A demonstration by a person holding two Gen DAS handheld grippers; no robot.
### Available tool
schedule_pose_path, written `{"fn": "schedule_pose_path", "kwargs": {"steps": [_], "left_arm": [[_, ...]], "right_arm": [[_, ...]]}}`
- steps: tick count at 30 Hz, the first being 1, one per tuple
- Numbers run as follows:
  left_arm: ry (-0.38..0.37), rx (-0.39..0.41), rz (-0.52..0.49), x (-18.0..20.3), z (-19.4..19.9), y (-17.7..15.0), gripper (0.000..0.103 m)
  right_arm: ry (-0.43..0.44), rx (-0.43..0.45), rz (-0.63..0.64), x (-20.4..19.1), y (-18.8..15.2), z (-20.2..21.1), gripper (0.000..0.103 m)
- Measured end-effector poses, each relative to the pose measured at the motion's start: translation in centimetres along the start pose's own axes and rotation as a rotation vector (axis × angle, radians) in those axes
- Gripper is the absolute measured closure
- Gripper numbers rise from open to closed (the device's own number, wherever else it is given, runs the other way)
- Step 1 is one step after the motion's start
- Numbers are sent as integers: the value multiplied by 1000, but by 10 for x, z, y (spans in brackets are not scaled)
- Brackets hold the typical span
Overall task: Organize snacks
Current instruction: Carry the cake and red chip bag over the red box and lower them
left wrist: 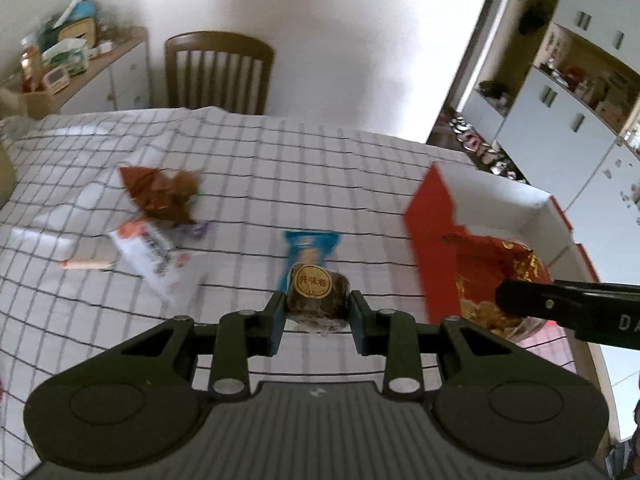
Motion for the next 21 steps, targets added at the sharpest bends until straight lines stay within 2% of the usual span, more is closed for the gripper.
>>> {"fn": "schedule_pose_path", "kwargs": {"steps": [11,21], "left_arm": [[-58,30,-80,100,15,12,71],[-78,25,-153,175,5,23,70]], "right_arm": [[-27,64,-13,65,11,53,54],[-94,110,-37,131,26,87,54]]}}
Point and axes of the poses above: each gripper's, at about its wrist camera, not at the fingertips, and z roughly against the way its jaws point, x to its right, y to its top, the point moved 10 cm from there along -z, roughly the way its jaws point, and after that the axes turned 15 degrees about y, right-handed, at the moved point
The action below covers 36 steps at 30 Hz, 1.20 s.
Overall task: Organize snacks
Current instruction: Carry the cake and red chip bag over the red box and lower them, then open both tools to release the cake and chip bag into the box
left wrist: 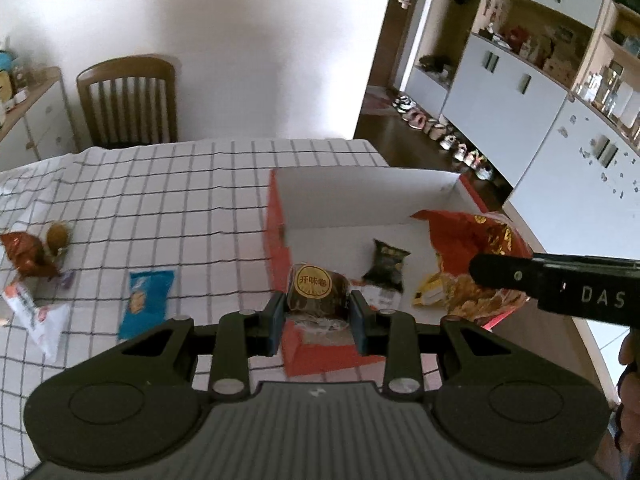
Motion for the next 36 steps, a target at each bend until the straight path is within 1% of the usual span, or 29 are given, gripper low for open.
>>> {"fn": "schedule_pose_path", "kwargs": {"steps": [5,8,11,17,24,26,30,36], "left_arm": [[12,-6,-24,24,-17,14,71],[18,-15,-42,36,-33,23,70],[29,-31,-58,47,-51,30,70],[57,-97,-73,62,-97,39,70],[77,-181,-100,79,-145,36,70],[68,-204,-105,83,-155,34,70],[72,-227,-134,90,-168,28,70],[74,-274,-152,93,-181,19,70]], "right_arm": [[-42,21,-19,37,11,5,54],[-65,16,-18,55,15,0,54],[-79,-6,-34,74,15,-10,54],[-117,-51,-34,97,11,-30,54],[-132,-110,-39,108,4,-55,54],[-134,-127,-37,110,0,-61,54],[-140,-157,-33,112,-7,-68,54],[-151,-170,-6,111,-8,-72,54]]}}
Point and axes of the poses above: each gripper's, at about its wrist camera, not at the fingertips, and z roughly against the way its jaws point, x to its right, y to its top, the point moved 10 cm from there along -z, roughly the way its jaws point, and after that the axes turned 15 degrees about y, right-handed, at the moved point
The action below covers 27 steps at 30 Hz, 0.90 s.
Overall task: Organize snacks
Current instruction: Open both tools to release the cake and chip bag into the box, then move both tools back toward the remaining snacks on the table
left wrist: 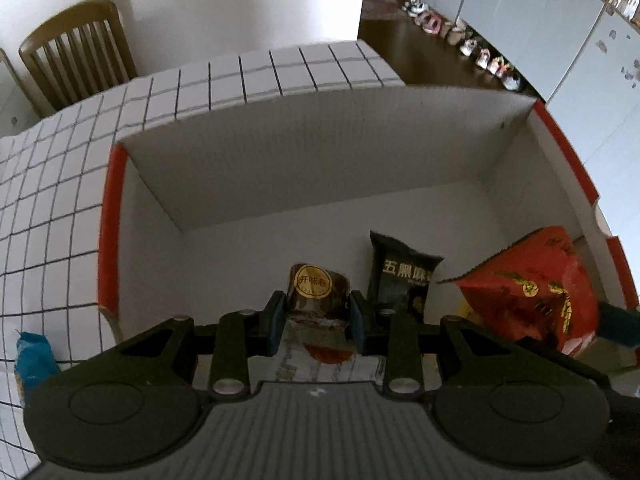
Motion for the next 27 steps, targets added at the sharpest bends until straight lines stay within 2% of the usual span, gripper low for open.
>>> {"fn": "schedule_pose_path", "kwargs": {"steps": [8,10,12,17,20,27], "left_arm": [[-16,-22,17,0,-4,0,69],[-29,-21,29,-2,-1,1,45],[-26,1,42,-4,5,2,38],[-34,24,47,-9,21,0,38],[-45,42,55,-12,33,-4,38],[-75,96,69,-22,70,-10,38]], "right_arm": [[4,-4,-1,0,4,-1,51],[0,4,3,0,5,1,45],[3,11,4,-1,5,4,40],[7,27,10,-4,5,14,39],[8,42,25,-8,5,23,32],[26,69,48,-19,6,43,27]]}}
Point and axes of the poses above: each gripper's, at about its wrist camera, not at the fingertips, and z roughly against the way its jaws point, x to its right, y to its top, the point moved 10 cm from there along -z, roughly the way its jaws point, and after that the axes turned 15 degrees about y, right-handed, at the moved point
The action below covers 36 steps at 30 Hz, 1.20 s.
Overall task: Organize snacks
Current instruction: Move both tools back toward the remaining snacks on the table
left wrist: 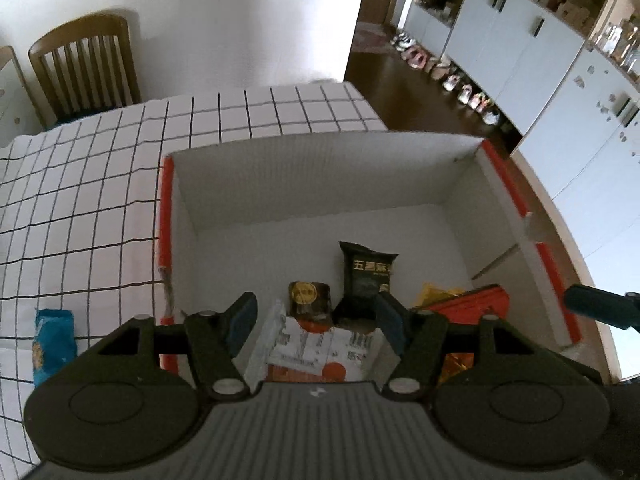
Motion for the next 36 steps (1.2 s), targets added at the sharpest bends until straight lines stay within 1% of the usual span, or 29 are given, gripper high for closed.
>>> {"fn": "schedule_pose_path", "kwargs": {"steps": [5,11,16,18,22,24,29,32,33,34,36], "left_arm": [[-20,44,12,-9,30,-4,38],[-42,96,35,-24,63,-10,38],[-50,134,67,-46,90,-18,38],[-61,144,89,-57,100,-21,37],[-53,185,112,-81,120,-27,28],[-44,199,119,-91,125,-31,28],[-39,203,158,-124,134,-45,28],[-22,207,174,-145,136,-54,28],[-14,209,180,-153,137,-57,27],[-7,210,186,-162,138,-60,22],[4,214,204,-179,138,-63,18]], "right_arm": [[22,15,11,-8,2,15,25],[50,44,41,-29,5,33,20],[92,74,65,-50,10,45,16],[108,84,76,-62,11,49,12],[146,98,91,-83,13,52,9],[161,103,99,-95,13,52,7],[197,103,112,-122,13,49,6],[216,104,118,-139,12,45,1],[222,102,120,-144,11,42,1],[227,100,121,-149,11,40,1],[231,95,123,-159,11,35,1]]}}
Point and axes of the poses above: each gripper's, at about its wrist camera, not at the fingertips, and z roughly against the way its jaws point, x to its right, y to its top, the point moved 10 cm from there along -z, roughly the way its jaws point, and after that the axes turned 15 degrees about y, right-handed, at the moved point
